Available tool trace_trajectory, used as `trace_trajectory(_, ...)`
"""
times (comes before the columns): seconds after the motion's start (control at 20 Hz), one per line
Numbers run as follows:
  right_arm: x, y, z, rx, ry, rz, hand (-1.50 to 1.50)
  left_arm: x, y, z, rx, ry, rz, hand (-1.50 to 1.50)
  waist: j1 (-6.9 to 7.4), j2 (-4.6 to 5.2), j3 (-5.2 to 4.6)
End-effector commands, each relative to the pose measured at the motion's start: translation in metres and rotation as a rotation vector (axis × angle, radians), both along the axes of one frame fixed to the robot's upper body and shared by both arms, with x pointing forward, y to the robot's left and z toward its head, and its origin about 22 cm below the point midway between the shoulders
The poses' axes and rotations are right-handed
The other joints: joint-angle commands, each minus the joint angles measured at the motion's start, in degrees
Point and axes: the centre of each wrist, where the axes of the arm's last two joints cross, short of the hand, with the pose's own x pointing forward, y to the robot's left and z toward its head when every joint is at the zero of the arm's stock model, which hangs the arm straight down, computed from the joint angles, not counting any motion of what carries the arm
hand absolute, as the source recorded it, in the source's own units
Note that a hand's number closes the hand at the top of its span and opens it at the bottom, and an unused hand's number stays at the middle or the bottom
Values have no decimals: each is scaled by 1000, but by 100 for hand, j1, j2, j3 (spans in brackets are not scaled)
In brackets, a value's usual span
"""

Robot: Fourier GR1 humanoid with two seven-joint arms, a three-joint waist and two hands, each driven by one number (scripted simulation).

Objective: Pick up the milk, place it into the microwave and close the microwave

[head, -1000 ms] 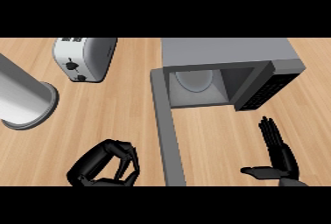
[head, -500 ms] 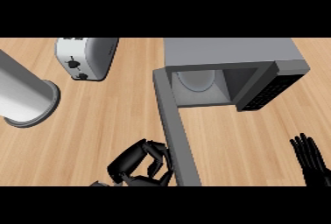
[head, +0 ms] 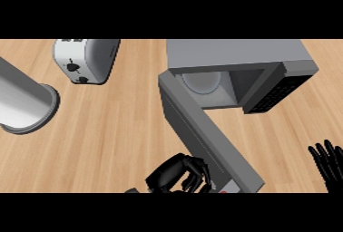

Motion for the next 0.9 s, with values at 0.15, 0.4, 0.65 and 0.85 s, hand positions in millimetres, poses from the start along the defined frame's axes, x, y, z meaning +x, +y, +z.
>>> trace_trajectory(0.15, 2, 8, 49, 42, -88, 185, -150, -14, -43, 4, 24, -27, 19, 150, -154, 28, -4)
trace_trajectory(0.4, 14, 34, 70, 47, -129, 268, -150, 3, -54, 19, 2, -78, 102, 150, -376, 69, -13)
trace_trajectory(0.65, 17, 40, 88, 32, -118, 323, -150, 23, -62, 34, -10, -132, 215, 150, -493, 111, -17)
trace_trajectory(0.85, 15, 42, 101, 24, -121, 343, -150, 36, -67, 47, -48, -120, 300, 150, -624, 131, -15)
